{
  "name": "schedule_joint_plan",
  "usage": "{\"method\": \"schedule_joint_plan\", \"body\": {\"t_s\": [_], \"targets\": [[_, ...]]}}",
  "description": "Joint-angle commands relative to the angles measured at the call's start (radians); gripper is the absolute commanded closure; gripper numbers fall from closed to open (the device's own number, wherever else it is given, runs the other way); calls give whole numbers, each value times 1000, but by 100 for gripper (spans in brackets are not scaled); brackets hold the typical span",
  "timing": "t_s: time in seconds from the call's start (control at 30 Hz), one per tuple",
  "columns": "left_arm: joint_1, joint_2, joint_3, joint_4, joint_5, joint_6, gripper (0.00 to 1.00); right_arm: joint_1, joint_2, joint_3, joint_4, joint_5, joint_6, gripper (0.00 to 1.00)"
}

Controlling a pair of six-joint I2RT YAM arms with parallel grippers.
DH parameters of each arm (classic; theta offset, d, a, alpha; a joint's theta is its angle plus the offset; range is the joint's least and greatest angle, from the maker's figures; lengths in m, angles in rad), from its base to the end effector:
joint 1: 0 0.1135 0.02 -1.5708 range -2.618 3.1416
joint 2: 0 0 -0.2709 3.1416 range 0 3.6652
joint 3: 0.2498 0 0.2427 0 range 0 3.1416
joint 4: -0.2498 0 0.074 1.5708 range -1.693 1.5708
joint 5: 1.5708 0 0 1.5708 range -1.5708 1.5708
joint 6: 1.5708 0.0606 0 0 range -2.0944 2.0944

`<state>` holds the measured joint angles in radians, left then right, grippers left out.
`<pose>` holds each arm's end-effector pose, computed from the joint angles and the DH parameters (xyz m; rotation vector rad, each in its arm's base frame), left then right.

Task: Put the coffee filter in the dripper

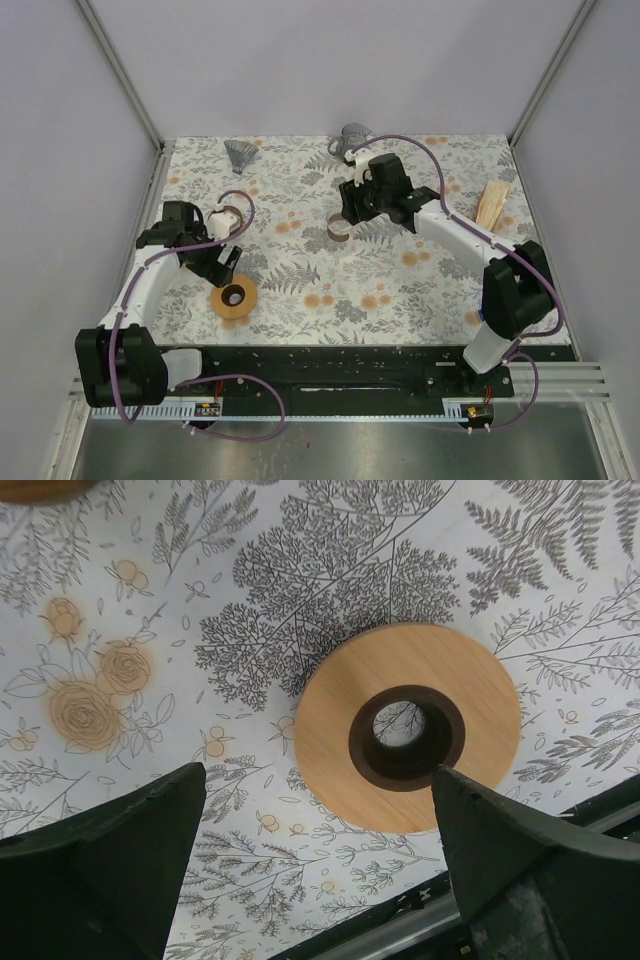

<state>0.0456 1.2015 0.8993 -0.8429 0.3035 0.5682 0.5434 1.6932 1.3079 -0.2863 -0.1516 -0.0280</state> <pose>0.2196 -0.0081 0.2334 0.7661 2.5271 -0.2124 0.3363 0.2138 0.2663 -0.7196 2.1546 0.4459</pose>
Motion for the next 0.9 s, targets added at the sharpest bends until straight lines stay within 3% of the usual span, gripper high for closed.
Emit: {"method": "schedule_joint_plan", "body": {"t_s": [0.0, 0.13, 0.17, 0.23, 0.27, 0.5, 0.6, 0.87], "targets": [[2, 23, -52, 79, -44, 24, 1, 12, -95, 28, 9, -28, 13, 38], [-3, 46, -102, 131, -58, 13, 1, 12, -115, 22, -4, -8, 14, 29], [-7, 52, -123, 149, -67, 13, 1, 12, -121, 19, -8, -2, 14, 22], [-19, 67, -152, 189, -96, 6, 1, 12, -127, 19, -13, 4, 16, 20], [-29, 76, -163, 206, -116, 6, 1, 12, -133, 17, -13, 4, 19, 12], [-84, 154, -201, 245, -109, 2, 8, 12, -158, 17, -14, 24, 19, 9], [-98, 194, -201, 254, -106, -7, 25, 12, -164, 16, -20, 29, 17, 9], [-104, 219, -140, 200, -46, -25, 97, 12, -190, 11, -25, 70, 8, 5]]}}
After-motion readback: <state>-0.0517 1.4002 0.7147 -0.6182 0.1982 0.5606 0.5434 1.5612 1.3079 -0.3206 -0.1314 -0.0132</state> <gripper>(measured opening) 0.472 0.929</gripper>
